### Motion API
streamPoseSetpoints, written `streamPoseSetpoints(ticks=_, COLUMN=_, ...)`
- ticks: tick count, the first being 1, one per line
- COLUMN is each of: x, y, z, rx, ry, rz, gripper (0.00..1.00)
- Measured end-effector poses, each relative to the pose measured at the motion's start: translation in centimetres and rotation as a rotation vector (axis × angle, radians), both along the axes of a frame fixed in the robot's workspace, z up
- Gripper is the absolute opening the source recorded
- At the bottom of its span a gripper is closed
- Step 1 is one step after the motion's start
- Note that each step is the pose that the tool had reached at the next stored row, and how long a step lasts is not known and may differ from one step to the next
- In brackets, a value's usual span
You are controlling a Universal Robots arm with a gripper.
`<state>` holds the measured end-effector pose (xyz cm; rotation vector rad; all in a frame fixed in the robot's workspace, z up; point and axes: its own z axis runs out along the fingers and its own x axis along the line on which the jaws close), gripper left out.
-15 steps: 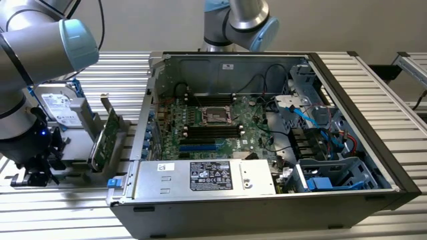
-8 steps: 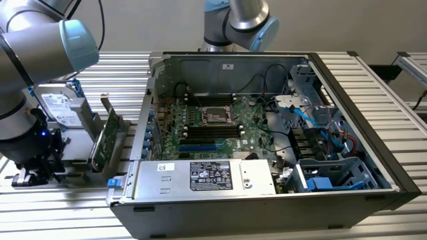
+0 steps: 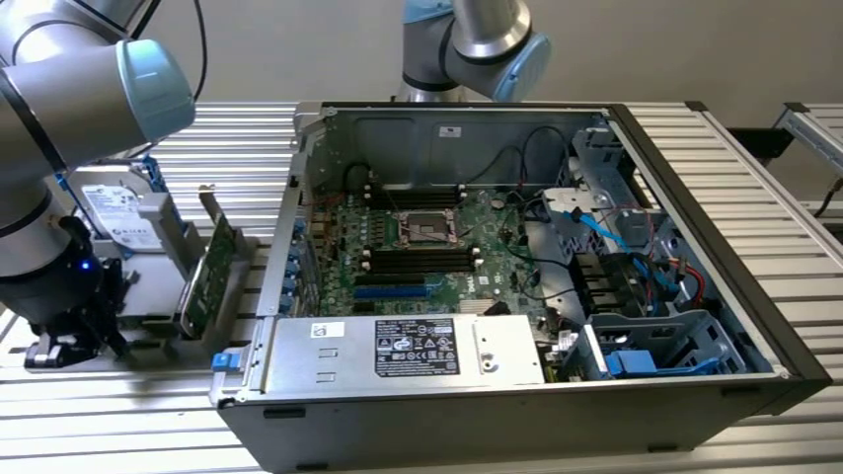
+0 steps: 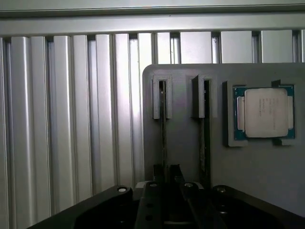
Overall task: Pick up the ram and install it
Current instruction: 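Pick up the ram and move it above insertion slot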
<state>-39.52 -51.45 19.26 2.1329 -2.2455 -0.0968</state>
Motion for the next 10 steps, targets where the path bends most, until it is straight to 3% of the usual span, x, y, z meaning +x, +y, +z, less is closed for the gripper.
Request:
streamPoseSetpoints(ticks=2, x=-0.01, y=0.01, z=-0.01, rx=0.0, ry=-0.0001, rz=-0.009, gripper=0.14)
streamPoseSetpoints(ticks=10, x=0.0, y=0.0, z=-0.01, rx=0.0016, ry=-0.0001, rz=-0.027, gripper=0.14)
